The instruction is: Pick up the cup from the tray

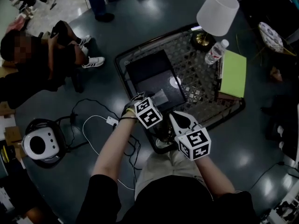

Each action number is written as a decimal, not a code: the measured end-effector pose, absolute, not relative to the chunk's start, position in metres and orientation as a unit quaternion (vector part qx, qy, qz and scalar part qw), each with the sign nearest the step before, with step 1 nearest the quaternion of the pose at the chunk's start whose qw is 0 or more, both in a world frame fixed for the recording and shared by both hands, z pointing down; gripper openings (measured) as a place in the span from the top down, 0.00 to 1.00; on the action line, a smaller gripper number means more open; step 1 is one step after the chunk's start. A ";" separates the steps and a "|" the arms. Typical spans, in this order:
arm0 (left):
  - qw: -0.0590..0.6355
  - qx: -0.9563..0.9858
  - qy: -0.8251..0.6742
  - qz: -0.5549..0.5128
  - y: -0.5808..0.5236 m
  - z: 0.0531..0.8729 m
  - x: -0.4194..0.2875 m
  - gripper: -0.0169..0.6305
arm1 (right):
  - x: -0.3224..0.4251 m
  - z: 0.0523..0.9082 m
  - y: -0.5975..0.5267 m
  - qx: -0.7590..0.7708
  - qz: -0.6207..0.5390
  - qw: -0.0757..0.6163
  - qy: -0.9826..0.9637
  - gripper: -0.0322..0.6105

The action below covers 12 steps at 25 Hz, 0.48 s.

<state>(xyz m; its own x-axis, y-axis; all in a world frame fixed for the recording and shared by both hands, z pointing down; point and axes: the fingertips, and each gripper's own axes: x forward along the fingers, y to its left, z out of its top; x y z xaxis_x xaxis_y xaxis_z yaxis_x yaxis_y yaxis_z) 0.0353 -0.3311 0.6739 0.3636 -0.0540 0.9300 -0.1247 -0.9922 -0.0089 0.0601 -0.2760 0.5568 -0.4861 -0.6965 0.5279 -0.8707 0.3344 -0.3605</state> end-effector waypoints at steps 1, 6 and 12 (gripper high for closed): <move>0.031 0.821 -0.046 0.568 -0.331 0.678 0.037 0.54 | 0.061 0.558 -0.276 0.488 0.311 0.140 -0.804 0.93; 0.025 0.801 -0.022 0.597 -0.333 0.699 0.041 0.51 | 0.069 0.561 -0.275 0.492 0.318 0.136 -0.799 0.93; 0.008 0.780 -0.008 0.626 -0.343 0.719 0.043 0.52 | 0.077 0.564 -0.277 0.494 0.322 0.137 -0.796 0.93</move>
